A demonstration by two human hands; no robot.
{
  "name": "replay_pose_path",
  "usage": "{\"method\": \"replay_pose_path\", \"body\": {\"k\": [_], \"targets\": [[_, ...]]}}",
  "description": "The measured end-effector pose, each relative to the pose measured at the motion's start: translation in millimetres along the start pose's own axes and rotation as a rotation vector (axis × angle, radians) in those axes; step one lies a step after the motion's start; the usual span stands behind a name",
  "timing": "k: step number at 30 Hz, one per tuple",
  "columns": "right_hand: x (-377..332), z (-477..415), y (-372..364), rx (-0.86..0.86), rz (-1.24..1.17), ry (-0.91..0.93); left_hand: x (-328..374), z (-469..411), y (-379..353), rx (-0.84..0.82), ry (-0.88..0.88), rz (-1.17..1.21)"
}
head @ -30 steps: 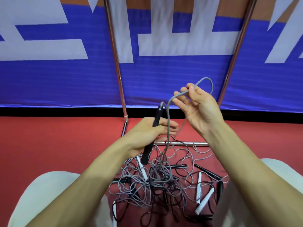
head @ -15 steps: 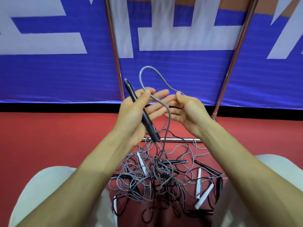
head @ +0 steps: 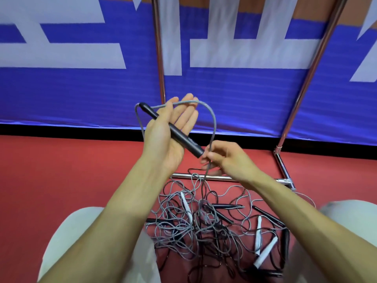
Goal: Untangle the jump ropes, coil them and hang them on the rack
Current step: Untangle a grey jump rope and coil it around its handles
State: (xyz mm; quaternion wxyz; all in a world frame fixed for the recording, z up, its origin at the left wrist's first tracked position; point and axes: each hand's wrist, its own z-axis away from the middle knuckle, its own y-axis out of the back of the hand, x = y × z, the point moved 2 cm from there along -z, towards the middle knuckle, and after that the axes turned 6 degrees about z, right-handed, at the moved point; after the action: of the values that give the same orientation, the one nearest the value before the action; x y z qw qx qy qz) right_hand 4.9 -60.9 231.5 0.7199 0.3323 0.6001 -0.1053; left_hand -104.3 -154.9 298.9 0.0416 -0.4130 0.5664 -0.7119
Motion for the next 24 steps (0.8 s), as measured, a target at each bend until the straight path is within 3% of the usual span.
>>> {"method": "replay_pose_path", "body": {"k": [3,6,10,15,20,24], "targets": [[-10,2,12,0.109,-0.132,0.052,-9,-1,5,0.027,-0.015,-0.31],[-22,7,24,0.136,-0.351,0.103,-23,-1,9,0.033,0.092,-0.562],[-34,11,43,0.181,-0.634,0.154,-39,5,8,-0.052,0.282,-0.712],[-40,12,67,0.28,-1.098,0.204,-49,6,9,-0.17,0.308,-0.993],[-33,8,77,0.358,-1.373,0.182,-69,19,7,-0.313,0.339,-1.044],[-27,4,77,0.425,-1.264,0.067,-70,19,4,-0.234,0.199,-0.951]]}}
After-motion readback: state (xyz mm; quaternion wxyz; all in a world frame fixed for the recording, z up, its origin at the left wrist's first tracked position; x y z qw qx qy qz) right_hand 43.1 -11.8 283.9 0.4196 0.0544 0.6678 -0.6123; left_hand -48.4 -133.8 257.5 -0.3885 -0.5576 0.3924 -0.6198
